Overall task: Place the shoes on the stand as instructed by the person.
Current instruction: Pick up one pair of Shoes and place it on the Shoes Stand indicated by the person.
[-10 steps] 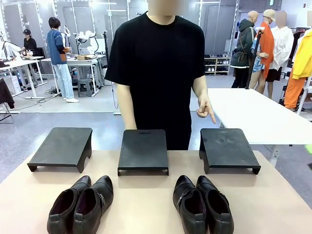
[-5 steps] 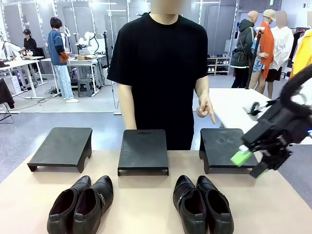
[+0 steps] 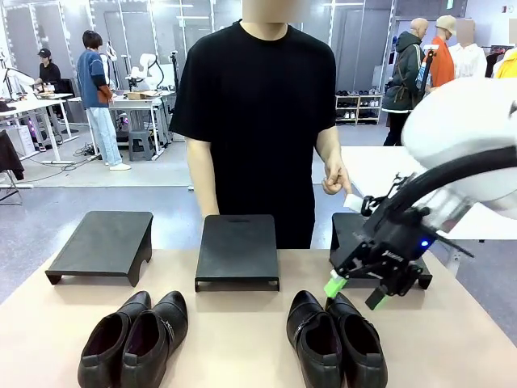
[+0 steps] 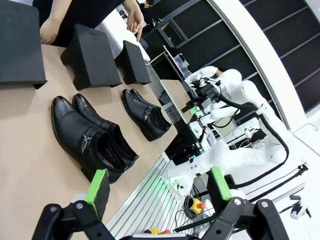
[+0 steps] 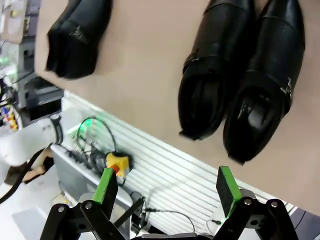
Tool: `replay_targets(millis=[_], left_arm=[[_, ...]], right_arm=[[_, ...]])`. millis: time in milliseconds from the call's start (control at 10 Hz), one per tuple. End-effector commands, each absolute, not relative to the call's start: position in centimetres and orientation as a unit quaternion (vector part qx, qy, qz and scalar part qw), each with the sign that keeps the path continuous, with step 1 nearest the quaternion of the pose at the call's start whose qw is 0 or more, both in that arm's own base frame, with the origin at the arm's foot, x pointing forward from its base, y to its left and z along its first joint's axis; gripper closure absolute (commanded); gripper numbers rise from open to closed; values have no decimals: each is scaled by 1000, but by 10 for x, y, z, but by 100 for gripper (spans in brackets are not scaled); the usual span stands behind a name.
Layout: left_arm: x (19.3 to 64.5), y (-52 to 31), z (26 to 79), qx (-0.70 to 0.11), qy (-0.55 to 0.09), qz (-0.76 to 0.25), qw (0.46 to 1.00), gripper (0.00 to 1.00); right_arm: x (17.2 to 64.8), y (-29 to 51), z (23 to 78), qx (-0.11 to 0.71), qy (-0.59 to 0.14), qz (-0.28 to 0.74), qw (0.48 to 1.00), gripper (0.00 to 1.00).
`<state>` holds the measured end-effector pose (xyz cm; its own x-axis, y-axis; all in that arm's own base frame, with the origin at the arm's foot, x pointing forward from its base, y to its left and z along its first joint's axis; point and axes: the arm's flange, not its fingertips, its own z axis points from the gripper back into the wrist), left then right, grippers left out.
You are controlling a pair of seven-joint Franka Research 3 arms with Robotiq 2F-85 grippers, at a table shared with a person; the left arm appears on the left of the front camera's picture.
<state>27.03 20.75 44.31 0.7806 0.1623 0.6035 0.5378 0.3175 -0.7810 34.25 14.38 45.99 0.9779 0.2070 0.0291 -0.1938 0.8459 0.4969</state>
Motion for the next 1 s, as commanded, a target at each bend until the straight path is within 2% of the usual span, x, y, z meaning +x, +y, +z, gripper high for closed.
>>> replay_targets(millis=[0,200,900], left_arm=[[269,209,442,-573,-310,-136,747,0],[269,209,442,-573,-310,-136,747,0],[269,209,442,-573,-310,-136,747,0]], right_arm=[[352,160,444,208,4,65,976,0],[357,170,422,147,-5,52,988,0],[377,188,352,74,-30,28,996,0]])
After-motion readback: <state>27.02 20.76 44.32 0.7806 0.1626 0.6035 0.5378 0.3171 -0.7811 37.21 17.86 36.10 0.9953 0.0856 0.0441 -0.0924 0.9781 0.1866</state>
